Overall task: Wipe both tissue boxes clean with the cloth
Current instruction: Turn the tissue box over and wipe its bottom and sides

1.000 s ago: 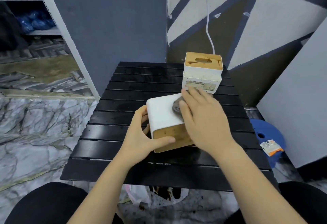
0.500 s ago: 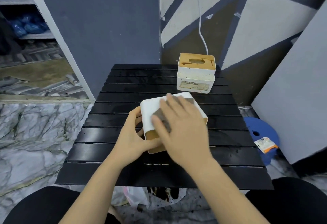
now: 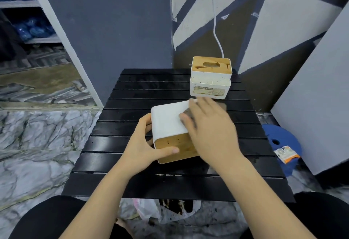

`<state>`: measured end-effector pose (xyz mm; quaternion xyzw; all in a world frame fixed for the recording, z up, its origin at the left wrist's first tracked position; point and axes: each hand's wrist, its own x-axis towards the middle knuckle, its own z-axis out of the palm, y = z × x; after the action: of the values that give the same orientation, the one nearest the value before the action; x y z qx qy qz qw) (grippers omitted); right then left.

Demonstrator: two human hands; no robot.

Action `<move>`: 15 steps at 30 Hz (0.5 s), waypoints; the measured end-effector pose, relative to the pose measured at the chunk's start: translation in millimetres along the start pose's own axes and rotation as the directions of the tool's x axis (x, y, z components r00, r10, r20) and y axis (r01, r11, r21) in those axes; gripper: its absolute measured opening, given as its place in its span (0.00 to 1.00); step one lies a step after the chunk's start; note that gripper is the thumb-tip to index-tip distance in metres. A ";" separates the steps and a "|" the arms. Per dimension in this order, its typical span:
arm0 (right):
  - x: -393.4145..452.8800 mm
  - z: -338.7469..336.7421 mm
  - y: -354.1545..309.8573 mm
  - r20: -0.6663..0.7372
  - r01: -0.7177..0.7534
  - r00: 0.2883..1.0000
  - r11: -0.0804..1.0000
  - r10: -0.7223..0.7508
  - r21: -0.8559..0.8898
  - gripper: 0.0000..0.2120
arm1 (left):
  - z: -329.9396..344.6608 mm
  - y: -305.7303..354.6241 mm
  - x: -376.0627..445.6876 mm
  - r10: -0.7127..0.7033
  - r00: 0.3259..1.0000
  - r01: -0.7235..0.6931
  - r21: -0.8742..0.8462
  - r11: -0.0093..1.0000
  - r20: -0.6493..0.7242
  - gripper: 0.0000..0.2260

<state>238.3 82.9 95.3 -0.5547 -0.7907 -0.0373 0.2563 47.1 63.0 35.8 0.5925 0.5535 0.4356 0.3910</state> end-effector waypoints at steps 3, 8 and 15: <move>13.4 9.5 -28.1 0.193 0.199 0.956 0.971 -0.222 0.129 0.26 | -0.3 -4.5 2.5 0.013 1.000 -0.013 0.028 1.000 -0.017 0.44; 30.8 11.7 -38.6 0.335 0.124 0.928 0.984 -0.161 0.130 0.23 | -1.0 -4.7 4.0 0.054 0.998 -0.052 0.058 0.997 -0.041 0.42; 16.2 -4.4 12.0 0.231 -0.114 0.970 0.983 0.079 0.141 0.22 | 0.0 -1.4 -2.3 -0.024 0.999 0.022 -0.045 0.999 -0.041 0.49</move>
<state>246.6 99.9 103.6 -0.5718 -0.7873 0.0990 0.2085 46.6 60.9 34.2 0.5681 0.5584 0.4555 0.3976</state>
